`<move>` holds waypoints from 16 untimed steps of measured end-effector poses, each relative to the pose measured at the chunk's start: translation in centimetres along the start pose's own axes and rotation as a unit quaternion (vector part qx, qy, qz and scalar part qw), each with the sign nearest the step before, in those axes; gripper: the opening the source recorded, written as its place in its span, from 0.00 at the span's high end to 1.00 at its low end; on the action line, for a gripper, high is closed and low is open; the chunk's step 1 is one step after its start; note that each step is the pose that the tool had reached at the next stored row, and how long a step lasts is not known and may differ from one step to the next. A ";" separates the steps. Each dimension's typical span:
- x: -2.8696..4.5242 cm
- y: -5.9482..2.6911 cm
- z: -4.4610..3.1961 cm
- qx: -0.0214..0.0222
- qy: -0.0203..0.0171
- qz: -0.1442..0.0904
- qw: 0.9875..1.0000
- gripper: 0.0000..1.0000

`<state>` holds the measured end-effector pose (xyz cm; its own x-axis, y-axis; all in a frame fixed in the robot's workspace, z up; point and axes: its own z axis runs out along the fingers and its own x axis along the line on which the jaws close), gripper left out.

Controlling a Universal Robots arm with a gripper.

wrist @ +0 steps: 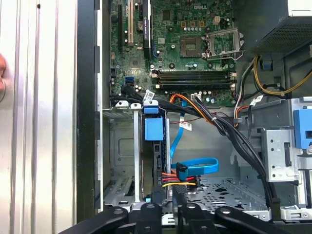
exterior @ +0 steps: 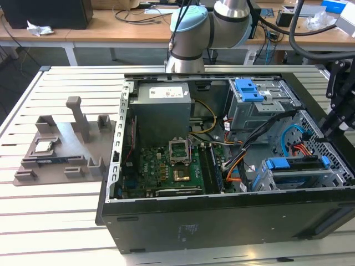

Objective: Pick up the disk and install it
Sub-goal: 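Insert the second disk wire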

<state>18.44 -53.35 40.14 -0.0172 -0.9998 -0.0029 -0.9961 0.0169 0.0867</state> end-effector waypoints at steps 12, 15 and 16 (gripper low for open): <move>-1.46 0.90 1.95 0.000 0.000 0.000 1.000 0.64; -1.29 1.21 2.18 0.000 0.000 0.000 1.000 0.64; -1.23 1.26 2.23 0.000 0.000 0.000 1.000 0.64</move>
<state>17.01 -52.09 38.03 -0.0173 -0.9998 -0.0030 -0.9961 0.0170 0.0867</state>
